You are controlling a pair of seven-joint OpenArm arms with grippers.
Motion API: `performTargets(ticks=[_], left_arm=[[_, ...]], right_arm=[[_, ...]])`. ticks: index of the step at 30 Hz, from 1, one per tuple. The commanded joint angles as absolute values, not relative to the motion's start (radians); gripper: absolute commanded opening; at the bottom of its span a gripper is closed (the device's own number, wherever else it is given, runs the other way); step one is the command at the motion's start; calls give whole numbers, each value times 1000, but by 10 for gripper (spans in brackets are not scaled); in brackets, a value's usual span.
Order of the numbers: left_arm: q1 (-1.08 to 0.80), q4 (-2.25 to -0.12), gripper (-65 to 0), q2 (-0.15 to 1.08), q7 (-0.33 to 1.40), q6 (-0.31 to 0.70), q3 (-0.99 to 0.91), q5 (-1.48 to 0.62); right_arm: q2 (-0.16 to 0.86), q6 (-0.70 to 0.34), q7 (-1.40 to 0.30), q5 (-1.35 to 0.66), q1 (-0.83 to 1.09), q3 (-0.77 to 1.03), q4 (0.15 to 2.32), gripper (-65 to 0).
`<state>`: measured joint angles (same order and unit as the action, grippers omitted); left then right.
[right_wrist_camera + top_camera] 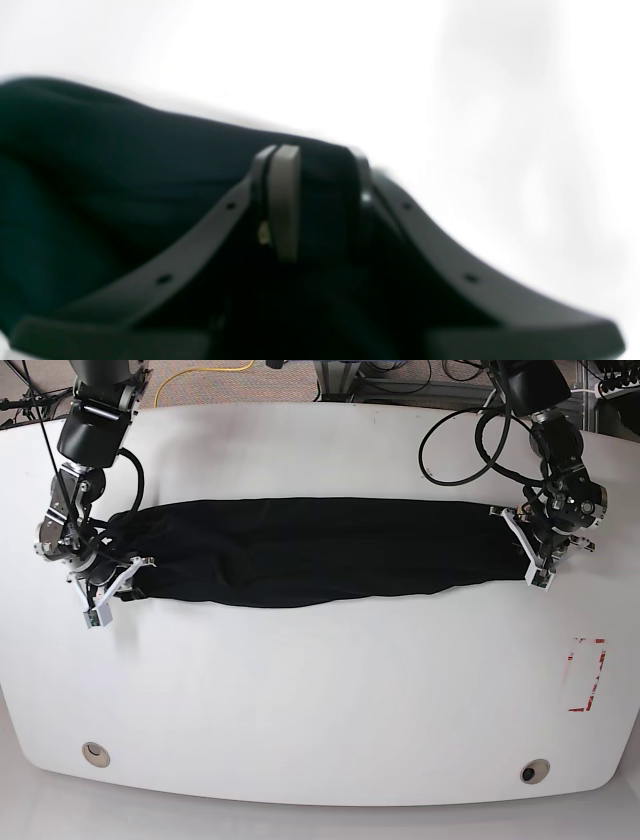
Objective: Fold the T-shirt properly
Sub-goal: 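Adjust the right gripper's grip on the strip end and pull taut, then release the left gripper and regrasp the strip end further along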
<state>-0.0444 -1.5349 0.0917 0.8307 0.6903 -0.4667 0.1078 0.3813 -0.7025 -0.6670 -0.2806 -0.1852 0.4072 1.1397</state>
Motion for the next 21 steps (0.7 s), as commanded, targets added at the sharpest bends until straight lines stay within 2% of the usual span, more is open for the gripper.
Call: performTargets(ticks=[1,13,21], left_arm=[[-41,-1515,-522,88,926,698,-466,179],[10,-1517,-522,85,972,698,-469,174],[44,-1517,-522,85,972,698,-469,174]], right_arm=[[386,-698,-725,-291,-205,420,1264,-504],[263,-698,-1044,-401,-84,476,1725,-504],[182,-698,-1056,-415,1,475,1748,-504]])
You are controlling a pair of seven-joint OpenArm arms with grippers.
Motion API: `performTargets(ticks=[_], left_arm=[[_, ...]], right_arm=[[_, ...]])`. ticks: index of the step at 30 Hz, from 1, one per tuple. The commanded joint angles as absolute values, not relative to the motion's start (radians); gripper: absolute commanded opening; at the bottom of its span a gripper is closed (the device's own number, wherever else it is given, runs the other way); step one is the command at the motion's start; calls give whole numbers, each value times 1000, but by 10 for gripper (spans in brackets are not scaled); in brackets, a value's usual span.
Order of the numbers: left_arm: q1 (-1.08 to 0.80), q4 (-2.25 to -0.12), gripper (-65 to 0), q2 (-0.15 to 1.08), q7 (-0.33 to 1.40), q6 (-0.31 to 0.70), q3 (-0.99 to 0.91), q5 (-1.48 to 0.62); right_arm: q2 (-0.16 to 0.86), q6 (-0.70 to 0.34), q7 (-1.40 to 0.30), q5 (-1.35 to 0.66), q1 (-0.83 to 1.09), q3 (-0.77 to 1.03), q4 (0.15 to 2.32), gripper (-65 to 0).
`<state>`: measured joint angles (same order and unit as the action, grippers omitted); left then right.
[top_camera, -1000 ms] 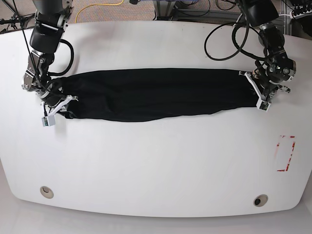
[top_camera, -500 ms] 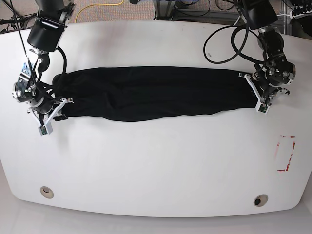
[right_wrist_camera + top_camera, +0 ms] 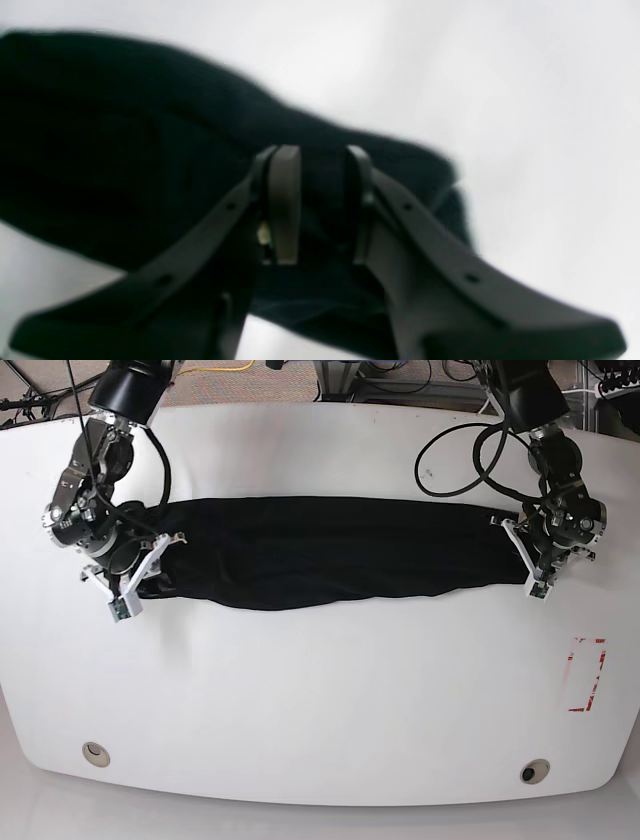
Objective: Fold the T-shirt properly
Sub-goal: 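Release the left gripper and regrasp the strip end further along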
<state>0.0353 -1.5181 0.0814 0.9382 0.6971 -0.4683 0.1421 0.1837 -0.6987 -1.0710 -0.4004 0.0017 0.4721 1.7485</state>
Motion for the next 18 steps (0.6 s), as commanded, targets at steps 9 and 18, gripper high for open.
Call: performTargets(ticks=[9,18], left_arm=[[58,-1570,-522,76,972,698,-469,174],[67,-1650,-519,61,1030,698,-469,171]], right_arm=[[168,-698,-909,-415,48,464,1575,-504],[229,-698,-811,-414,50,404,1440,-504]])
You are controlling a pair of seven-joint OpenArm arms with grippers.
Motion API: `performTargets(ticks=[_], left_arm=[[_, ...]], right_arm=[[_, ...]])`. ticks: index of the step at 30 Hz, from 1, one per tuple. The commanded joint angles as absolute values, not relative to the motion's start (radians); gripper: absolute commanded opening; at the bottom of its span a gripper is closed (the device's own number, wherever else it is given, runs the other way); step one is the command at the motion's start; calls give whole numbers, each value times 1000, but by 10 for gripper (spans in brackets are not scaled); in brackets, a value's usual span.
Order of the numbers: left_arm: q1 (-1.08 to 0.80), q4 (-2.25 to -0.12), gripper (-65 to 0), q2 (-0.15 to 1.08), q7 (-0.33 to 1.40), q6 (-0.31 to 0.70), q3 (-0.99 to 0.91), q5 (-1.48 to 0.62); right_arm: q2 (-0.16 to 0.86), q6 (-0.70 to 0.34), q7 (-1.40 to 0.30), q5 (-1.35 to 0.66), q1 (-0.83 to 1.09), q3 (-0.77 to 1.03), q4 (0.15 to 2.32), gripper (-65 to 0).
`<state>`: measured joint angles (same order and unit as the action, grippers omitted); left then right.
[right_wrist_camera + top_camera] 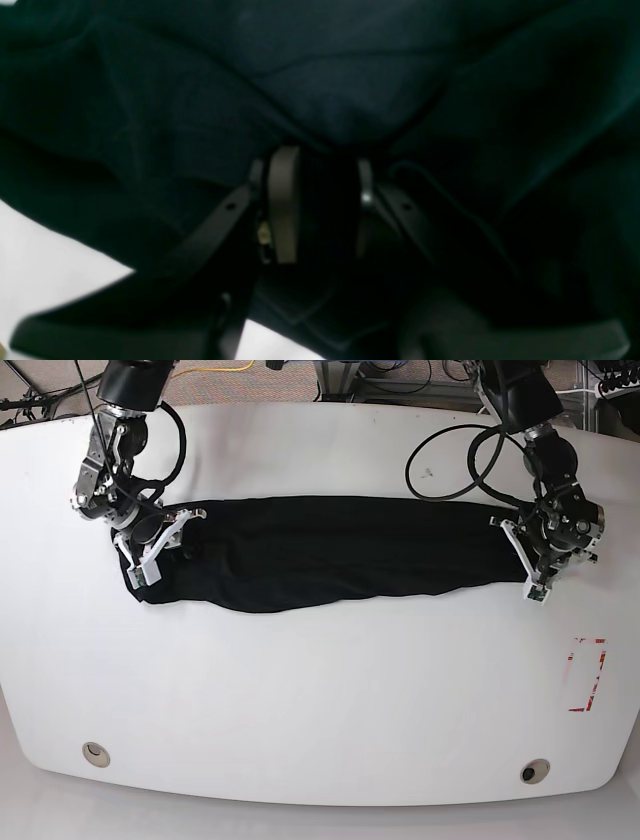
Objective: Fold the T-shirt properly
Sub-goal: 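Release the left gripper and regrasp the strip end further along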
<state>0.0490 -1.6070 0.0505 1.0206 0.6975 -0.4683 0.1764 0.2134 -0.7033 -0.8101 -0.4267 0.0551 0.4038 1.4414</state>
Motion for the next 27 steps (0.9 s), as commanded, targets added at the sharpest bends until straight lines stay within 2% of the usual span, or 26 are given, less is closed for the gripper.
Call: performTargets(ticks=[1,5,10,12,19,27], left_arm=[[74,-1664,-511,59,1038,698,-467,163],[88,-1725,-428,65,1066,698,-478,113],[128,-1782,-253,81,1135,698,-573,35],[154,-1773,-224,101,1171,698,-602,-7],[183,-1609,-224,203,1214,698,-691,-209],[177,-1276,-224,337,1214,698,-697,-521]], right_arm=[[229,-698,-811,-414,50,404,1437,-504],[229,-698,-811,-414,51,406,1437,-504],[229,-698,-809,-414,65,403,1438,-504],[229,-698,-809,-414,65,401,1438,-504],[229,-698,-809,-414,68,401,1437,-504],[229,-698,-809,-414,68,401,1438,-504]])
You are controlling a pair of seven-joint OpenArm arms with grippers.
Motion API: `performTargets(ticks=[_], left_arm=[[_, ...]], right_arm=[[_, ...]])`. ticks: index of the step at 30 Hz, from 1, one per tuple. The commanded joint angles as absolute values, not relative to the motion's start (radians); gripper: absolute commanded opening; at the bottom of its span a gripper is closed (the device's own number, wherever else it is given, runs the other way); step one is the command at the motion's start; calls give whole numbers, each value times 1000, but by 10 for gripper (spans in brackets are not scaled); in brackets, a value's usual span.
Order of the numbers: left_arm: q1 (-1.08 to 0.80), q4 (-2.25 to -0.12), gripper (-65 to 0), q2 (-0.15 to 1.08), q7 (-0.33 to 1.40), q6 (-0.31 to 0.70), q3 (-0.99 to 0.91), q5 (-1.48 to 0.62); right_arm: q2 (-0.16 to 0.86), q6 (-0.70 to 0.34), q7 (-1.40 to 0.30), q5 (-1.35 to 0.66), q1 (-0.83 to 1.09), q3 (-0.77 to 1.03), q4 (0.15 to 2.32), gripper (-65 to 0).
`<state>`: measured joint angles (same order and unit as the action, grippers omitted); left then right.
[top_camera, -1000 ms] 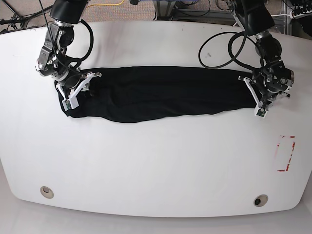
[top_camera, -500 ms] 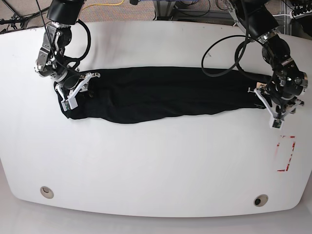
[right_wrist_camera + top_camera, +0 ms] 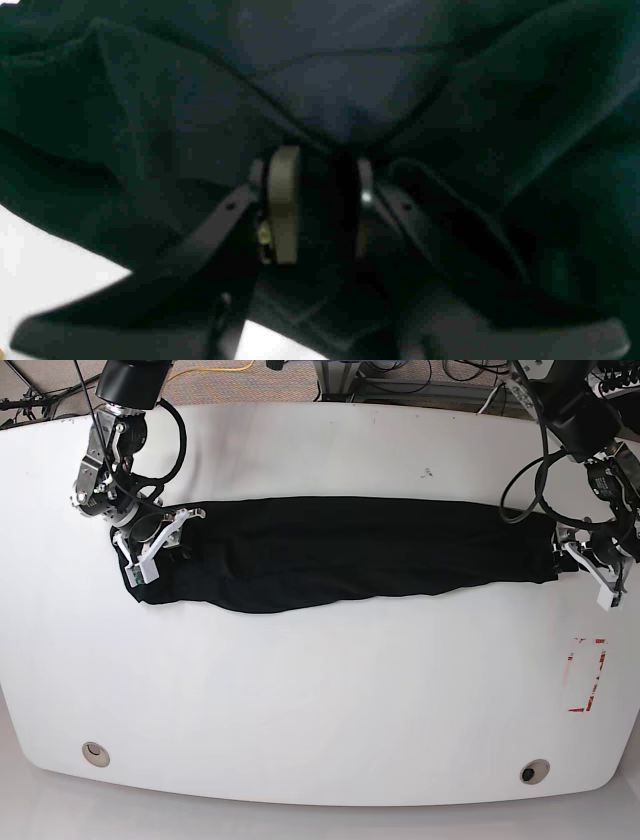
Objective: Fold the T-shirt properly
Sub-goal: 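Release the left gripper and regrasp the strip end further along, then carry the strip end with the left gripper toward the right gripper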
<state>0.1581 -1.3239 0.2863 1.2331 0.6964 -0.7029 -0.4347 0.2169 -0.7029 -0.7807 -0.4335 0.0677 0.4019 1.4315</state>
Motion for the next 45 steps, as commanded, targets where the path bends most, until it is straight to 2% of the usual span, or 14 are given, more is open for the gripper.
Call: performTargets(ticks=[1,8,21,23,28,30,37,45], left_arm=[[176,-1245,-224,348,1214,698,-690,-553],[127,-1162,-224,389,1211,698,-591,-727],[96,-1164,-242,340,1213,698,-512,-734],[88,-1168,-293,338,1213,698,-512,-734],[88,-1193,-586,337,1211,698,-507,-720],[88,-1231,-637,335,1211,698,-509,-699],[81,-1465,-614,303,1219,698,-496,-677],[59,-1817,-610,272,1328,698,-317,-682]], right_arm=[[229,-698,-809,-414,68,401,1438,-504],[229,-698,-809,-414,65,401,1438,-504],[228,-698,-809,-415,64,401,1440,-504],[226,-698,-809,-415,64,401,1440,-504],[226,-698,-809,-415,64,404,1440,-504],[226,-698,-809,-415,64,404,1440,-504],[222,-698,-809,-415,64,404,1440,-504],[222,-698,-809,-415,64,403,1440,-504]])
